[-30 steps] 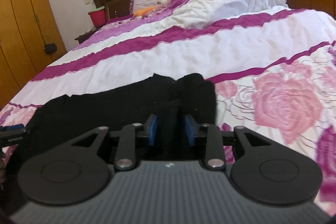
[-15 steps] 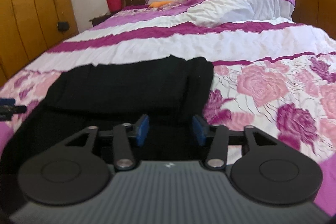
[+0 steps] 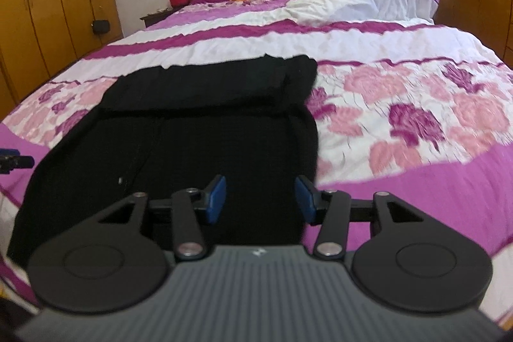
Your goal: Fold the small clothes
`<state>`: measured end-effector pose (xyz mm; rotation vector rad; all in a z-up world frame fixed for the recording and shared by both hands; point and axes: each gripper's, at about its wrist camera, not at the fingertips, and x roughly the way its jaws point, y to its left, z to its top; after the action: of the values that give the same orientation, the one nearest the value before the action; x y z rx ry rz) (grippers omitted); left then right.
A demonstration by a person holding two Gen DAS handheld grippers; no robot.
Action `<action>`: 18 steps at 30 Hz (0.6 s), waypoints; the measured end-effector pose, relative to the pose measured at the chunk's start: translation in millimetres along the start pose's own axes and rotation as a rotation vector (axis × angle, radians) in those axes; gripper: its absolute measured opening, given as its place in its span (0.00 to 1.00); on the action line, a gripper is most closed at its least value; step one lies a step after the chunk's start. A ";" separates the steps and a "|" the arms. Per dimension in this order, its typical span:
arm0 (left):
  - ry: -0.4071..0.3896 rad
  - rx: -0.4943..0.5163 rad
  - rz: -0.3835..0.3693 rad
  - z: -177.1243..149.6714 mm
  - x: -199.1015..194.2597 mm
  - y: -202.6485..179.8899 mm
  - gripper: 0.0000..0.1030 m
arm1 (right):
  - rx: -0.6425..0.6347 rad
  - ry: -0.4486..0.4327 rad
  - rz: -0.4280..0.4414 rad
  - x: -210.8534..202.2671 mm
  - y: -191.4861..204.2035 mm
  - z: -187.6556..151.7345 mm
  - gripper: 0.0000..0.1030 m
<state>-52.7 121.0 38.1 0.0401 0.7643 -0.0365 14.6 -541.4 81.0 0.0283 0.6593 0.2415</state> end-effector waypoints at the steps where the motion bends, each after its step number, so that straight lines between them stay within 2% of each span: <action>1: 0.012 -0.001 -0.009 -4.4 -0.3 0.2 0.67 | 0.002 0.007 -0.010 -2.9 -0.7 -3.7 0.49; 7: 0.073 -0.011 -0.024 -29.1 -4.8 -1.3 0.67 | 0.047 0.037 -0.026 -17.4 -10.5 -24.5 0.49; 12: 0.107 -0.048 -0.110 -42.7 -9.3 -4.7 0.67 | 0.104 0.090 0.009 -19.6 -11.0 -45.2 0.49; 18: 0.119 -0.021 -0.156 -52.8 -11.4 -17.5 0.67 | 0.121 0.125 0.050 -21.5 -4.8 -60.8 0.50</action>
<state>-98.2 106.4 7.5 -0.0375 0.8858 -0.1754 -37.9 -554.0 45.4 0.1473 0.7976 0.2527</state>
